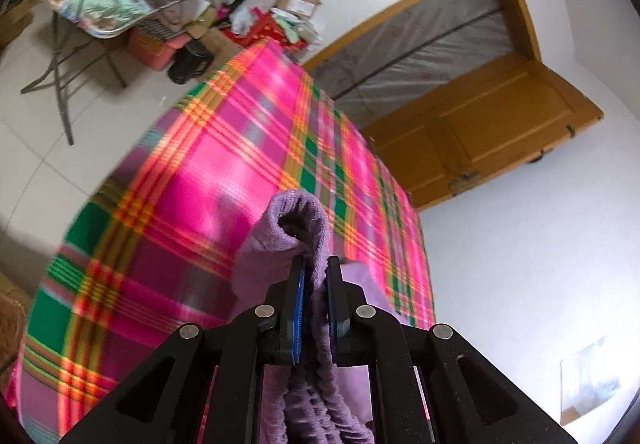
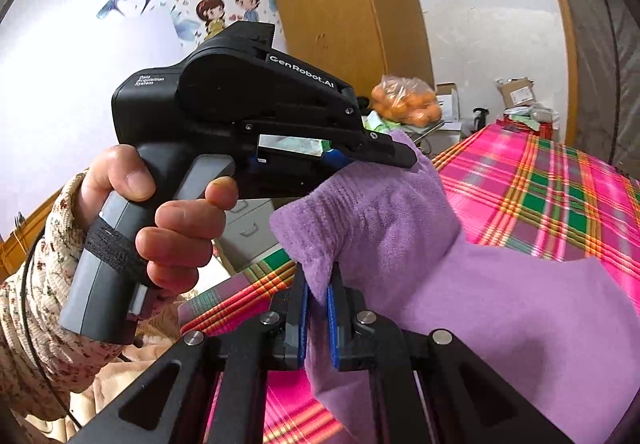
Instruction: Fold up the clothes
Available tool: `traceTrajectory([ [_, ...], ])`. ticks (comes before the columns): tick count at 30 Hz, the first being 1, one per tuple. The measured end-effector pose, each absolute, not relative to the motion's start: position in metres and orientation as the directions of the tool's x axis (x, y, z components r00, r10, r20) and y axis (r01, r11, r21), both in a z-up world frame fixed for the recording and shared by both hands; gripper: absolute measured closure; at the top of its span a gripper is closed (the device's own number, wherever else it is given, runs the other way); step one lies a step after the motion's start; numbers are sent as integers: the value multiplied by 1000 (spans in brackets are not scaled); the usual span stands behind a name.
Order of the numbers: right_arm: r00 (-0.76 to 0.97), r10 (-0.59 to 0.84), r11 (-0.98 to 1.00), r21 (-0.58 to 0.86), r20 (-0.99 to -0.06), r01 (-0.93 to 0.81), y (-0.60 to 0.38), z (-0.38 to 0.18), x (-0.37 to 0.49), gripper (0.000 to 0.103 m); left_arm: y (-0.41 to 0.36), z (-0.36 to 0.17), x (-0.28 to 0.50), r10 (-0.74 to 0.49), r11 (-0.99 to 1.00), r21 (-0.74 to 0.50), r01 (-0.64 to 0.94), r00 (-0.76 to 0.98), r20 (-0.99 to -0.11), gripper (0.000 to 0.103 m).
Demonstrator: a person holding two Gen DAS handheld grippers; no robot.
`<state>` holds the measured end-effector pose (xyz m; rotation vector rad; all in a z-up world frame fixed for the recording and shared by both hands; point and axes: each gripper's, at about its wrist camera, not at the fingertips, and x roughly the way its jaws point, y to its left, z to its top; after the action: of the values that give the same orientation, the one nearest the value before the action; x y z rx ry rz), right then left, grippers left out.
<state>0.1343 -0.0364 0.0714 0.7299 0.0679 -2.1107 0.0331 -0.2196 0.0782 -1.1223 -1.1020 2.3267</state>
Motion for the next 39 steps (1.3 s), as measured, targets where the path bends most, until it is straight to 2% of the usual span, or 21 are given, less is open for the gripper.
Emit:
traceTrajectory([
  [19,-602,-658,-748,298,-453,593,94,92,153,95,-88,92,1,723,-621,-773,-130,-477,-500,93],
  [24,-632,-613,-788,309,-475,532,116,84,149,95,-60,87,-7,765,-589,-792,-158,-425,-484,97],
  [29,-642,-575,-818,347,-508,458,139,69,141,95,-35,77,-18,777,-592,-790,-160,-376,-505,97],
  [35,-605,-558,-830,363,-568,424,152,49,139,95,-38,67,-13,766,-605,-782,-149,-378,-520,97],
  [39,-557,-585,-811,448,-589,378,168,33,129,94,-55,59,-5,737,-627,-770,-115,-407,-540,97],
])
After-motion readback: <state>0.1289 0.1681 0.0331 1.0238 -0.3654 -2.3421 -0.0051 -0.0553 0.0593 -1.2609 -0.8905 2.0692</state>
